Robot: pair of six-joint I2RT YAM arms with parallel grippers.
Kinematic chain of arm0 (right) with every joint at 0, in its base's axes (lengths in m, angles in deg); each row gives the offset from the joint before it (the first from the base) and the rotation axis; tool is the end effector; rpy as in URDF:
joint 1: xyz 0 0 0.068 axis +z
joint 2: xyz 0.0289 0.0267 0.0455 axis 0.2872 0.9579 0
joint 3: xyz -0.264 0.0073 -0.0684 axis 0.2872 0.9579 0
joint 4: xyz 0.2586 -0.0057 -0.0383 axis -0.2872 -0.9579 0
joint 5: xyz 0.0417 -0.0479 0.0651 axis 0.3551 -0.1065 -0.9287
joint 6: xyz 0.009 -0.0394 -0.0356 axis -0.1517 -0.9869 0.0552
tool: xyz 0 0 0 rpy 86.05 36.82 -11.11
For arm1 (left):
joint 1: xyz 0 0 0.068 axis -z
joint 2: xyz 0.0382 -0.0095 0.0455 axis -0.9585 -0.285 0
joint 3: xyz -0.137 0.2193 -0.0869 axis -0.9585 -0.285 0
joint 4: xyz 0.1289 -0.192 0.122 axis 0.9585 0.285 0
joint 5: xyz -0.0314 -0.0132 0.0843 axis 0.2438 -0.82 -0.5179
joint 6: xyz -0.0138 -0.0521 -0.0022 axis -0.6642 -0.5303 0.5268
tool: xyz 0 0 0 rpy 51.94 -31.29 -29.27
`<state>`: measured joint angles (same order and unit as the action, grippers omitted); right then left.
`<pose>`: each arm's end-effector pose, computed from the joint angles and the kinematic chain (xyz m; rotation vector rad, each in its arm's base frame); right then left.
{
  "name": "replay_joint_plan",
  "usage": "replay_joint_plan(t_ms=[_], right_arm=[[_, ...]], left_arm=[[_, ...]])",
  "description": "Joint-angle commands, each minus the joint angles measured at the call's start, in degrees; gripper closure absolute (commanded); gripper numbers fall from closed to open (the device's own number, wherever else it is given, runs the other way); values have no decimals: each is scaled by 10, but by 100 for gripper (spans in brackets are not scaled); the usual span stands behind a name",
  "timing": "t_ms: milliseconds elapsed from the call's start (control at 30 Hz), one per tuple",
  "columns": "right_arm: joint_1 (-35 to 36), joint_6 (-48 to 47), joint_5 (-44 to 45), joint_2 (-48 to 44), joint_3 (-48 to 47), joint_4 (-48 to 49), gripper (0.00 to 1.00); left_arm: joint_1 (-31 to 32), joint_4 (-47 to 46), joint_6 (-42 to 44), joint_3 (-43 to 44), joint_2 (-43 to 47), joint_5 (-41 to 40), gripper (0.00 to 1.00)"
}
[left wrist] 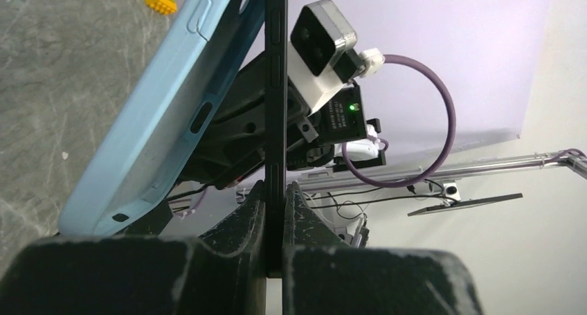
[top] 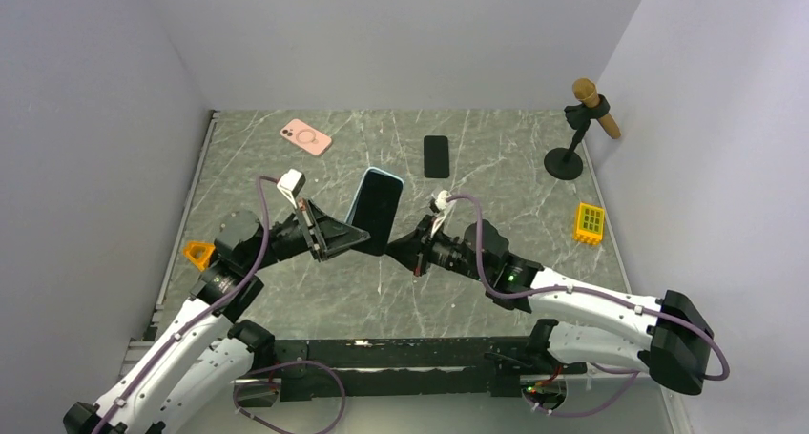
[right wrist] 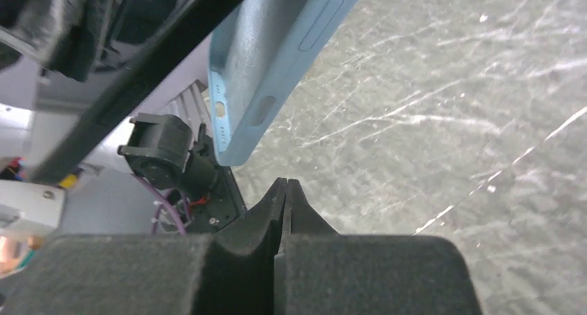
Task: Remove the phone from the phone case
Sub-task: Remove the phone case from the phone.
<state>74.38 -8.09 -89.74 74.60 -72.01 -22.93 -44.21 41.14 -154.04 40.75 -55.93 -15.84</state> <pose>0.1254 0.2078 0.2846 -0.6366 1.6596 1.1781 0.1260 -0.0945 0.3357 -0.1993 1.9010 -1.8759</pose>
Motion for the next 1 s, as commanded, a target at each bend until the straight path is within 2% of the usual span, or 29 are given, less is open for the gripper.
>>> replay_joint_plan(t_ms=[0,100,133,167,267,400,600,733,800,833,867,900,967], right_arm=[[-6,110,19,-36,31,57,95],[-7,117,-20,-57,70,97,58],[-7,126,-26,-63,83,116,41],[-7,136,-34,-65,94,140,32],[-7,156,-26,-55,104,168,20],[-11,166,-19,-12,88,196,19],[-37,244,-47,73,80,334,24],[-59,313,-84,162,66,466,35],[-64,334,-103,200,50,504,56],[-66,341,-99,212,44,509,73],[-71,350,-82,218,42,500,95],[-77,358,-60,220,40,478,100],[-96,366,-9,224,31,424,100]], left_arm=[[2,-99,-29,-34,11,-15,100],[2,-105,-36,-45,12,-24,100],[2,-111,-41,-49,11,-24,100],[2,-116,-45,-51,11,-25,100],[2,-141,-59,-62,9,-21,100],[3,-161,-78,-76,16,-21,100],[3,-147,-81,-80,31,-25,100],[4,-150,-85,-84,31,-26,100],[3,-141,-83,-83,30,-28,100],[3,-123,-77,-79,33,-33,100],[3,-88,-66,-71,38,-46,100],[4,-25,-48,-57,46,-63,100],[4,123,7,-21,70,-127,100]])
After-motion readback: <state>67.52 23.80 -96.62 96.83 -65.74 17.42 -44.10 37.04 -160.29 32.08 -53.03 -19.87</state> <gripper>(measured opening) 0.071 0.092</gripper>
